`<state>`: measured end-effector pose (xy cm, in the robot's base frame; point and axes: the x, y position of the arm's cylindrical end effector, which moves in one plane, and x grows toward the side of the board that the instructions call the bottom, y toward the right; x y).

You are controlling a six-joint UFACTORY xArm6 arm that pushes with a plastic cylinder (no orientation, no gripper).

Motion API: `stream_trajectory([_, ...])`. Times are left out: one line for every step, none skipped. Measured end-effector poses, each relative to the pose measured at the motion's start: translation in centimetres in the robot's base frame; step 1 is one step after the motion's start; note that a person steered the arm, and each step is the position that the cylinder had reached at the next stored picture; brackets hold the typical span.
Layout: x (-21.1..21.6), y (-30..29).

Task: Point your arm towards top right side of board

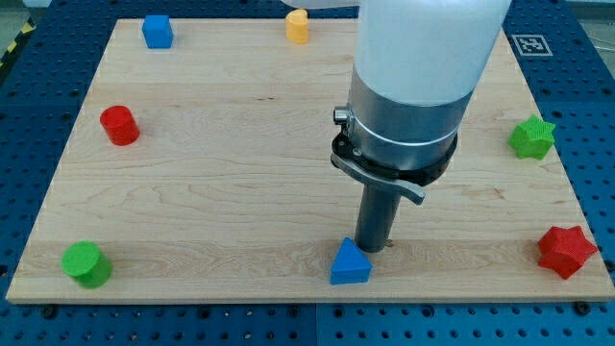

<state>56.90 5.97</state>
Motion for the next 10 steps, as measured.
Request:
stream_trajectory([-0.5, 0.0])
stream_trajectory([-1.0, 0.0])
stream_trajectory([-2.5, 0.0])
stream_trajectory([-4.0, 0.0])
stream_trajectory([-4.2, 0.0])
stream_trajectory([-5.2, 0.0])
stream_trajectory([-7.9, 0.0])
stream_trajectory([-9.7, 0.1])
stream_trajectory([-10.7, 1.0])
stream_trajectory([-11.4, 2.3])
